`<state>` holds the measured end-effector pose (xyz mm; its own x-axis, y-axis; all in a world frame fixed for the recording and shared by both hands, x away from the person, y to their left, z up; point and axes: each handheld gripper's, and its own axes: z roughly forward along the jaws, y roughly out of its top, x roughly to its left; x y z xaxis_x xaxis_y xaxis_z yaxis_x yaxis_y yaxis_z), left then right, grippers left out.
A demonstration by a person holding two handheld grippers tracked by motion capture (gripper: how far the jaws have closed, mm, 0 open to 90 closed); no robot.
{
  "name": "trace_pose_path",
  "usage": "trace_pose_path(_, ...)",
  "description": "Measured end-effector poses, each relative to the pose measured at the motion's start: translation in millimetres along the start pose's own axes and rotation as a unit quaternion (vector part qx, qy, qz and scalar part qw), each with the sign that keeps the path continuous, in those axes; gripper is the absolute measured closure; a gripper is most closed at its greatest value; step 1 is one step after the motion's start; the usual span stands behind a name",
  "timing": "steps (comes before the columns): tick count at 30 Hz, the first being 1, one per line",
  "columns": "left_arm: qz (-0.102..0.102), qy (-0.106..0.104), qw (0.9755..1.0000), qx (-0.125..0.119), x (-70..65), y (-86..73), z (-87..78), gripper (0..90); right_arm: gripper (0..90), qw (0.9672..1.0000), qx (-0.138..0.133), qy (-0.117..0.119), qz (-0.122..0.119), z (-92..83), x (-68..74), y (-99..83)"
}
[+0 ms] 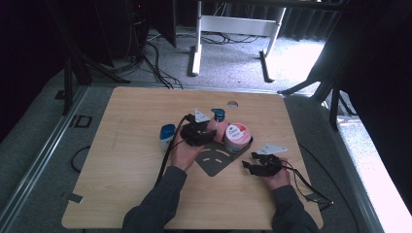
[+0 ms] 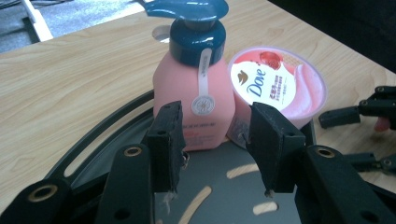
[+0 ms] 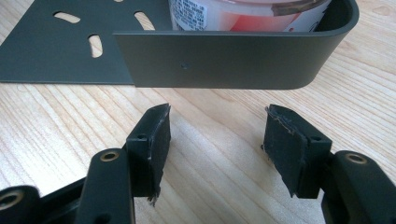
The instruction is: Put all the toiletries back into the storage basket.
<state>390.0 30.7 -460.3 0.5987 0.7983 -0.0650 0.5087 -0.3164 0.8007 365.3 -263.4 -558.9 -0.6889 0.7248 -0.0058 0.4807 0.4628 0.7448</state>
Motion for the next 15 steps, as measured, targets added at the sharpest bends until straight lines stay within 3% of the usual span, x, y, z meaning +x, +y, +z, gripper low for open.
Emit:
trace_pose_path(6, 0.003, -0.007, 1.0, 0.0, 3.9, -6.0, -8.8, 53.9, 40.8, 1.0, 0.0, 0.0, 0.0, 0.0, 0.0, 0.0)
trace_pose_path(15, 0.028, -0.02, 0.9993, 0.012, 7.9, -15.7, -22.1, 52.6, 40.8, 1.0, 0.0, 0.0, 0.0, 0.0, 0.0, 0.0)
